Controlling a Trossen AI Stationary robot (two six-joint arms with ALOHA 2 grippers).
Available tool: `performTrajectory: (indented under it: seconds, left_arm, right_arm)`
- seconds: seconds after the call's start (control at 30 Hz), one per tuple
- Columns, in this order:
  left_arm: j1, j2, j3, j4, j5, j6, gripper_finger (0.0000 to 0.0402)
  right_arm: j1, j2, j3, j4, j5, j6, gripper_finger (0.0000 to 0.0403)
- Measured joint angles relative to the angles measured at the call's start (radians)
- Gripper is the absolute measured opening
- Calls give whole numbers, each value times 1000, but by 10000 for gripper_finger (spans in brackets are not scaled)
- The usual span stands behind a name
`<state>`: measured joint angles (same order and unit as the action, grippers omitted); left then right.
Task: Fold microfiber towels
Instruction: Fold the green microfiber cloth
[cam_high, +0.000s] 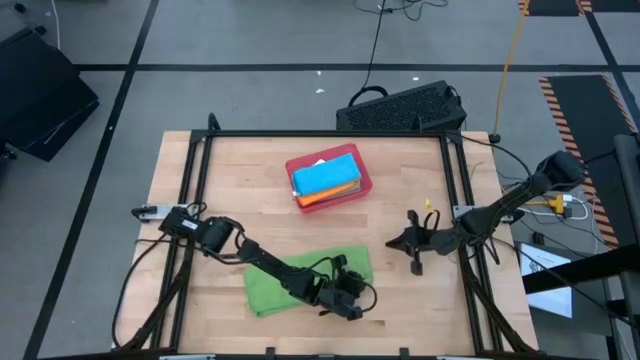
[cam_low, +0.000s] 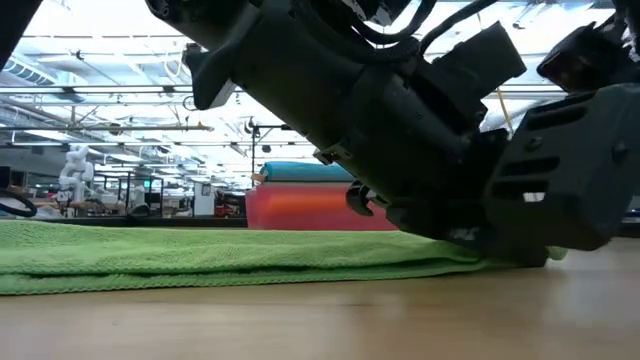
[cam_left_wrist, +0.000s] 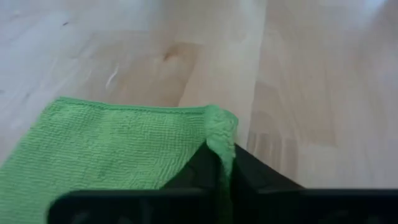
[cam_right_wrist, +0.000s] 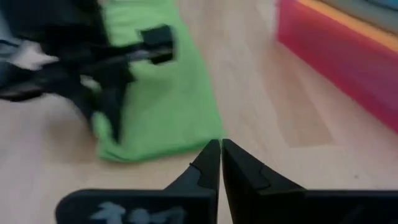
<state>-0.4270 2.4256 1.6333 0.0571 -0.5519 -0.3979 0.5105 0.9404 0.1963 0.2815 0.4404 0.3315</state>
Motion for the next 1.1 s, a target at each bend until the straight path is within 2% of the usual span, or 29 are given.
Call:
performTrajectory:
  seconds: [0.07,0.2,0.43,0.6,0.73,0.9,1.0,1.1]
  left_arm:
    - [-8,-12,-2,-8,8,22,11]
    - [-34,-50,-6,-29,27,26,22]
    - [-81,-104,-5,-45,83,27,7]
    - [-108,-104,-5,-57,96,4,23]
    - [-121,-104,-5,-82,104,-45,14]
    - [-140,-124,-4,-61,92,-74,14]
    - [-157,-135,-4,-61,61,-77,22]
    - [-173,-147,-4,-63,8,-77,12]
  right_arm:
    - [13,31,0,53,-27,-13,9]
    - [54,119,0,157,-72,-80,29]
    - [94,323,1,421,-89,-278,143]
    - [87,464,48,530,-191,-363,202]
    - [92,573,120,530,-260,-424,209]
    - [114,679,184,498,-261,-509,210]
    - [128,720,211,500,-261,-574,209]
    - [146,747,231,500,-260,-618,205]
